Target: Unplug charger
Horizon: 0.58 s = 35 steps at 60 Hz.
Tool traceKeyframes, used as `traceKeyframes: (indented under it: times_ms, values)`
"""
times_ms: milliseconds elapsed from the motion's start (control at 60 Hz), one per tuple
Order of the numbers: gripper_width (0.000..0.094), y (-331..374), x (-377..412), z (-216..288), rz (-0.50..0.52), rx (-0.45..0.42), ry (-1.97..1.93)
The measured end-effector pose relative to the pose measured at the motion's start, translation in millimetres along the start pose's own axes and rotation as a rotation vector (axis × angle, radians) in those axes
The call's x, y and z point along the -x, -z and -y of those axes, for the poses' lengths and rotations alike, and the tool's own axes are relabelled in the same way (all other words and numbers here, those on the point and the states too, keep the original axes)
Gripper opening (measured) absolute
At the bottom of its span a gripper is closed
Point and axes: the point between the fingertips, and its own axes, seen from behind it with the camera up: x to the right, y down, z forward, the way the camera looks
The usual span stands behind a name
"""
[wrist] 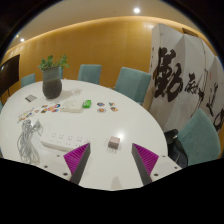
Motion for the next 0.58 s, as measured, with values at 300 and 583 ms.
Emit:
traceKeyframes:
  times_ms: [300,583]
  values:
    - [0.087,132,10,-19,-0.028,-0.053,0.049]
    - [0.0871,172,9,-20,-0.028,-0.071,0.039]
